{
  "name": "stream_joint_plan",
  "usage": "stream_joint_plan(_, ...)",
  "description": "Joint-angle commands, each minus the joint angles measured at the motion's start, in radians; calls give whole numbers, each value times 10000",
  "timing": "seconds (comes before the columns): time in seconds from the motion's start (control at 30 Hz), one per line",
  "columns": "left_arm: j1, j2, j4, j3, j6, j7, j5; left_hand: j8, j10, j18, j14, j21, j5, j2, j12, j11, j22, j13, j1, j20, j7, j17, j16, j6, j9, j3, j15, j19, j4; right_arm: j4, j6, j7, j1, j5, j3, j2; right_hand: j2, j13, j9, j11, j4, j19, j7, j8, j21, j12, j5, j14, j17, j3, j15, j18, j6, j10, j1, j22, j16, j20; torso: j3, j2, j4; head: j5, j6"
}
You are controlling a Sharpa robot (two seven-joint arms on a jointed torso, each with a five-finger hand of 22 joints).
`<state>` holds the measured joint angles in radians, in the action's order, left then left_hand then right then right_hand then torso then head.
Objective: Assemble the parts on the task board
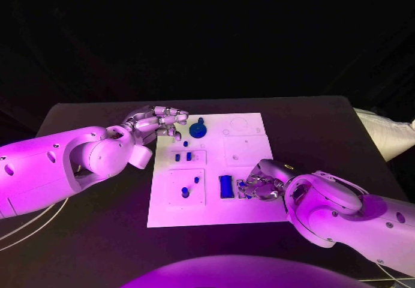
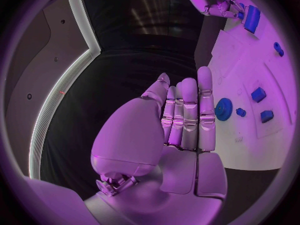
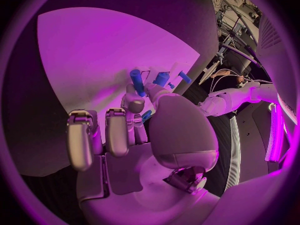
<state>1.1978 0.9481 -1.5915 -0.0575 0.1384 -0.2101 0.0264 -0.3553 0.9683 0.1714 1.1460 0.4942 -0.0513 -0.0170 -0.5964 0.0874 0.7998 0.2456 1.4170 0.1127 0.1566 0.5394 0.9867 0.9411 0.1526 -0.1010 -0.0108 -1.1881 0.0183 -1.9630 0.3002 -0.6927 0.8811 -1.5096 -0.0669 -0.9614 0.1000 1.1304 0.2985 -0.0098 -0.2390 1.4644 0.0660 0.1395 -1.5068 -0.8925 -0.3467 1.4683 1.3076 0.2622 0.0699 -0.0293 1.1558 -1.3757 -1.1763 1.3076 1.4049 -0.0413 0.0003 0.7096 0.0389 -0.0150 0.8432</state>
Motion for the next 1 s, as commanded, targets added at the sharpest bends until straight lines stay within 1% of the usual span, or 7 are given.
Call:
stream_joint_plan(0.03, 1, -9, -30, 8, -170, -76, 73, -58, -70, 107, -9, -56, 21, 103, 29, -31, -9, -9, 0, 4, -18, -9, -60, -86, -16, 38, 2, -59, -18, 1, -131, -47, -9, -70, 2, 29, -74, 42, 40, -17, -91, 617, -6, 82, -62, -99, -52, 610, 268, -92, 68, 86, 86, -121, 182, 1890, 86, 67, -1, 0, -7, 5, 16)
stream_joint_plan(0.27, 2, -5, -45, 9, -201, -62, 75, -58, -70, 107, -9, -56, 21, 103, 29, -31, -9, -9, 0, 4, -18, -9, -60, -86, -16, 38, 2, -59, -18, 145, -410, -73, 3, -224, 2, 90, -162, 113, 108, -38, -313, 633, -32, 125, -81, -176, -112, 616, 331, -285, 87, 93, 138, -185, 415, 1917, 124, 91, -9, -6, -10, 7, 34)
stream_joint_plan(0.37, 2, -1, -44, 9, -203, -60, 75, -58, -73, 106, -10, -60, 21, 101, 29, -28, -12, -11, -13, 5, -14, -10, -60, -88, -17, 45, 0, -60, -25, 180, -526, -81, 8, -291, 2, 118, -140, 114, 134, -42, -356, 630, -36, 130, -77, -155, -253, 612, 328, -417, 92, 92, 134, -184, 467, 1912, 120, 98, -11, -8, -10, -3, 37)
stream_joint_plan(0.53, 2, -7, -41, 9, -210, -59, 75, -59, -74, 106, -11, -60, 21, 101, 29, -27, -12, -12, -14, 5, -14, -11, -60, -89, -18, 47, -1, -60, -26, 201, -562, -83, 11, -360, 2, 172, -86, 112, 160, -39, -401, 628, -33, 134, -74, -127, -227, 608, 325, -601, 91, 91, 127, -179, 537, 1910, 113, 100, -5, -9, -3, -6, 7)
stream_joint_plan(0.7, 2, -8, -42, 9, -216, -54, 75, -59, -74, 106, -11, -60, 21, 101, 29, -27, -12, -12, -14, 5, -14, -11, -60, -89, -18, 47, -1, -60, -26, 201, -535, -77, 12, -390, 2, 197, -79, 132, 209, -40, -501, 628, -40, 142, -72, -112, 158, 607, 335, -1021, 89, 92, 125, -189, 823, 1912, 113, 99, -6, -2, -9, 2, -3)
stream_joint_plan(0.83, 2, -4, -40, 9, -220, -48, 75, -59, -74, 106, -11, -60, 21, 101, 29, -27, -12, -12, -14, 5, -14, -11, -60, -89, -18, 47, -1, -60, -26, 181, -534, -64, 13, -397, 2, 201, -134, 179, 263, -49, -513, 632, -57, 147, -75, -126, 701, 610, 362, -1652, 97, 93, 115, -204, 1292, 1921, 123, 105, -2, -2, -14, 4, -6)
stream_joint_plan(1.0, 2, -2, -36, 9, -237, -33, 75, -59, -74, 106, -11, -60, 21, 101, 29, -27, -12, -12, -14, 5, -14, -11, -60, -89, -18, 47, -1, -60, -26, 122, -558, -52, 12, -400, 2, 194, -197, 237, 292, -54, -519, 639, -65, 156, -84, -189, 796, 618, 404, -1878, 101, 96, 122, -229, 1366, 1933, 148, 109, 0, 5, -8, 7, -5)
